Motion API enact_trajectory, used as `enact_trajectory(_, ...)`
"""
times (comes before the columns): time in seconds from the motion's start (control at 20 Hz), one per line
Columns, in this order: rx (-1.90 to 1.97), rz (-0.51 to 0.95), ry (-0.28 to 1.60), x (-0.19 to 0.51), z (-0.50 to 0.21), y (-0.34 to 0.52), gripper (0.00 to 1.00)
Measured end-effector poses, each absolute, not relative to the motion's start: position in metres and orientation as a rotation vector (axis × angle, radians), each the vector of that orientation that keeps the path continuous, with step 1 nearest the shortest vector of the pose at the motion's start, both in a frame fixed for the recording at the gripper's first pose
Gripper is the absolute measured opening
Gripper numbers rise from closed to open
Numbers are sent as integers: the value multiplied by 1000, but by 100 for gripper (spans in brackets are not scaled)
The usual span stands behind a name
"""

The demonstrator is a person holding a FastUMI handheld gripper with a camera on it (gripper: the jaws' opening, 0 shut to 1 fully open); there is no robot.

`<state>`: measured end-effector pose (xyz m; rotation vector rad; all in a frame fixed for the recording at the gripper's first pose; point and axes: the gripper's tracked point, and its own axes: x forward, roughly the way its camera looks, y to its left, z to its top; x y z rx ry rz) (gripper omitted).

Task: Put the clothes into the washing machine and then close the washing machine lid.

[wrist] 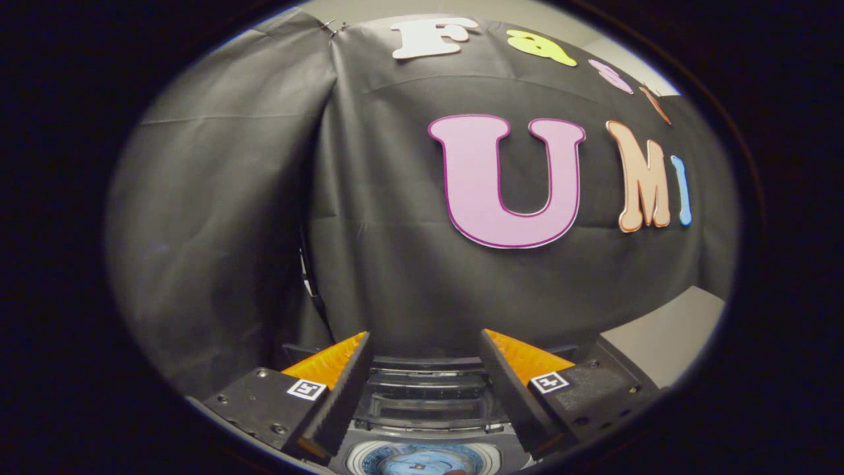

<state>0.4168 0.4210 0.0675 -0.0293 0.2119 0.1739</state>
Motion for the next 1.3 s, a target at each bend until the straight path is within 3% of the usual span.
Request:
enact_trajectory(0.3, -9, 118, 238, 481, 44, 410, 97)
enact_trajectory(0.45, -30, 98, 350, 489, 15, 394, 98)
enact_trajectory(0.5, -43, 112, 296, 496, 19, 392, 98)
enact_trajectory(1.3, -36, 126, 251, 446, 23, 388, 98)
